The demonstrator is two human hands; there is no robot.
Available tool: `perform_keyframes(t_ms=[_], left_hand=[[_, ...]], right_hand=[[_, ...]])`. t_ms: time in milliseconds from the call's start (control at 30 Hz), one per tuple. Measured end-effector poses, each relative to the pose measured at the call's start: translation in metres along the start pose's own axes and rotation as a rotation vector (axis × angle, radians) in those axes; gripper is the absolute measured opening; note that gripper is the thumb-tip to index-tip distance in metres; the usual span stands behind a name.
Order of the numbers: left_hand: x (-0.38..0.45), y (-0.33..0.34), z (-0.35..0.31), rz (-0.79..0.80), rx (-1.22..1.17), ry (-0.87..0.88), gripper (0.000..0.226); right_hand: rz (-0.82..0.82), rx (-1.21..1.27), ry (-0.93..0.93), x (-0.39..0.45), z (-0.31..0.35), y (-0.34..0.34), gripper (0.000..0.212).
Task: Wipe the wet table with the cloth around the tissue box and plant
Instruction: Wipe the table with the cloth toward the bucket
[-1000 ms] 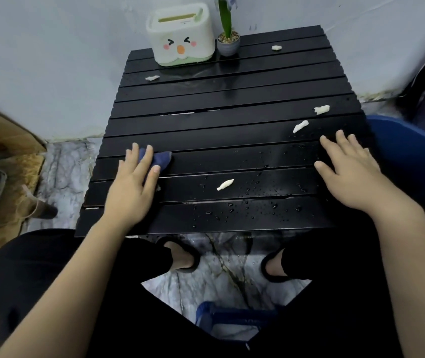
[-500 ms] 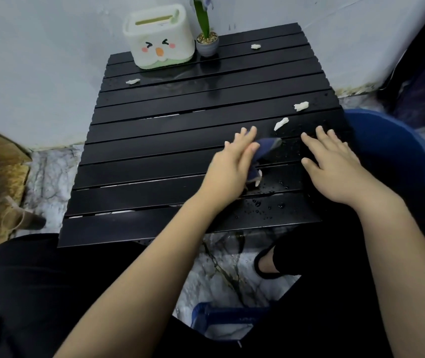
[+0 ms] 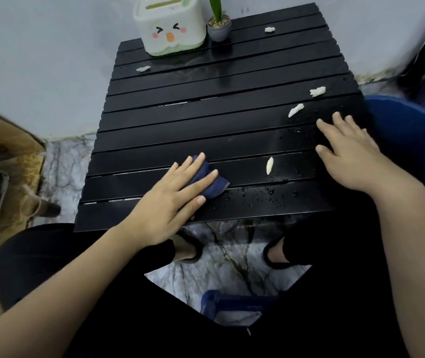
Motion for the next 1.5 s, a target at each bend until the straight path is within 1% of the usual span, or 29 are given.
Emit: perform_keyframes(t_ms=[167, 300, 400, 533, 633, 767, 833, 900, 967, 1067, 1133, 1233, 1367, 1500], left_hand=[[0.035, 0.021, -0.035, 0.083, 0.012, 0.175, 0.049], [0.077, 0.04, -0.066, 0.103, -0.007, 0.289, 0.048], [0.112, 0.052, -0.087, 0.098, -0.04, 0.338, 0.047], [0.159, 0.066, -0.11, 0.08, -0.1, 0.362, 0.046], [0.181, 0.069, -0.114, 0.042, -0.158, 0.346, 0.044], [0.184, 0.048, -0.107, -0.029, -0.408, 0.282, 0.041], [0.167, 0.025, -0.102, -0.073, -0.455, 0.27, 0.04], [0.138, 0.005, -0.096, -0.062, -0.4, 0.277, 0.041], [0.101, -0.004, -0.082, 0.0, -0.316, 0.283, 0.043], [0.052, 0.007, -0.061, 0.14, -0.17, 0.322, 0.048], [0.038, 0.02, -0.056, 0.192, -0.115, 0.355, 0.048], [0.051, 0.035, -0.07, 0.206, -0.102, 0.408, 0.048], [0.089, 0.061, -0.106, 0.214, -0.088, 0.515, 0.047], [0.129, 0.083, -0.146, 0.192, -0.089, 0.582, 0.046]], right_hand=[[-0.007, 0.048, -0.008, -0.002, -0.001, -0.004, 0.055], [-0.022, 0.106, -0.015, -0.003, -0.004, -0.01, 0.05], [-0.047, 0.135, -0.004, -0.005, -0.011, -0.017, 0.047], [-0.072, 0.074, 0.061, -0.011, -0.029, -0.024, 0.048], [-0.071, 0.093, 0.11, -0.019, -0.043, -0.024, 0.048], [-0.049, 0.135, 0.15, -0.035, -0.06, -0.016, 0.047], [-0.043, 0.161, 0.167, -0.042, -0.069, -0.01, 0.047], [-0.057, 0.188, 0.184, -0.048, -0.077, -0.006, 0.047], [-0.08, 0.225, 0.189, -0.051, -0.081, -0.005, 0.047], [-0.116, 0.259, 0.189, -0.055, -0.084, -0.003, 0.046], [-0.131, 0.267, 0.187, -0.058, -0.085, -0.002, 0.046], [-0.13, 0.245, 0.169, -0.061, -0.085, -0.001, 0.049], [-0.11, 0.174, 0.155, -0.062, -0.085, 0.0, 0.058], [-0.134, 0.245, 0.155, -0.06, -0.086, 0.001, 0.053]])
Point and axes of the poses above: each hand's wrist, its own x-axis towards the middle knuckle, its own y-axis out of the palm, z = x × y, the point moved 10 cm from there along x, towards the middle knuckle, and after that the axes turned 15 degrees about -x, right-handed, at the moved point
